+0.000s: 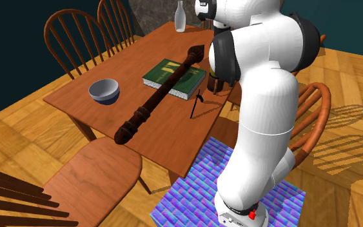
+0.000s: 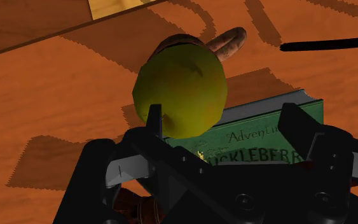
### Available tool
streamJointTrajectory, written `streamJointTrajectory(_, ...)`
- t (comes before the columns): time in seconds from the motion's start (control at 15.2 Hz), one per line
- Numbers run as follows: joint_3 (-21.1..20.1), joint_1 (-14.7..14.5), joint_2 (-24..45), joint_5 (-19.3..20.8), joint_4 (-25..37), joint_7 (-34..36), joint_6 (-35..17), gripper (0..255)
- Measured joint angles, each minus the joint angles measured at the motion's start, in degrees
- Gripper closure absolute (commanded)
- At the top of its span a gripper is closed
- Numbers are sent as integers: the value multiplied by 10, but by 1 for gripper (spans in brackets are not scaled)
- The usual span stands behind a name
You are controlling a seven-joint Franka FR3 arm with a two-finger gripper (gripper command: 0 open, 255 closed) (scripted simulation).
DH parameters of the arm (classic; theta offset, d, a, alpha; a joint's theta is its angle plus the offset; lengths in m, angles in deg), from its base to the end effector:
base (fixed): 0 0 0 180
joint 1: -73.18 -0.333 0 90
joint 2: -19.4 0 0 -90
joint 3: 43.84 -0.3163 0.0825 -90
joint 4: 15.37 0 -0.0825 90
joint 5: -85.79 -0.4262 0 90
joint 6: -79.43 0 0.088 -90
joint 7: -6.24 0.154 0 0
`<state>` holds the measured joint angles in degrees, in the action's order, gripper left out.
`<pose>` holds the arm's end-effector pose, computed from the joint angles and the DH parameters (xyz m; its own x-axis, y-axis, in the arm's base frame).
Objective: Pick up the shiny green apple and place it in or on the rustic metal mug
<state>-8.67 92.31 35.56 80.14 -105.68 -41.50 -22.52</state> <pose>0.4262 -0.5184 0.4420 0.9906 -0.1200 -0.0662 -0.1187 -0.9926 0.0240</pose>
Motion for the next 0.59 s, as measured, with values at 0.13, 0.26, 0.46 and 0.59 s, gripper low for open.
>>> streamJointTrajectory(0.13, 0, 2, 3, -1, 27, 0, 24, 0)
streamJointTrajectory(0.26, 2, 6, 4, -2, 62, -2, 58, 0)
streamJointTrajectory(0.46, 2, 8, 7, -3, 80, -1, 74, 0)
streamJointTrajectory(0.59, 1, 8, 7, -3, 82, -1, 75, 0)
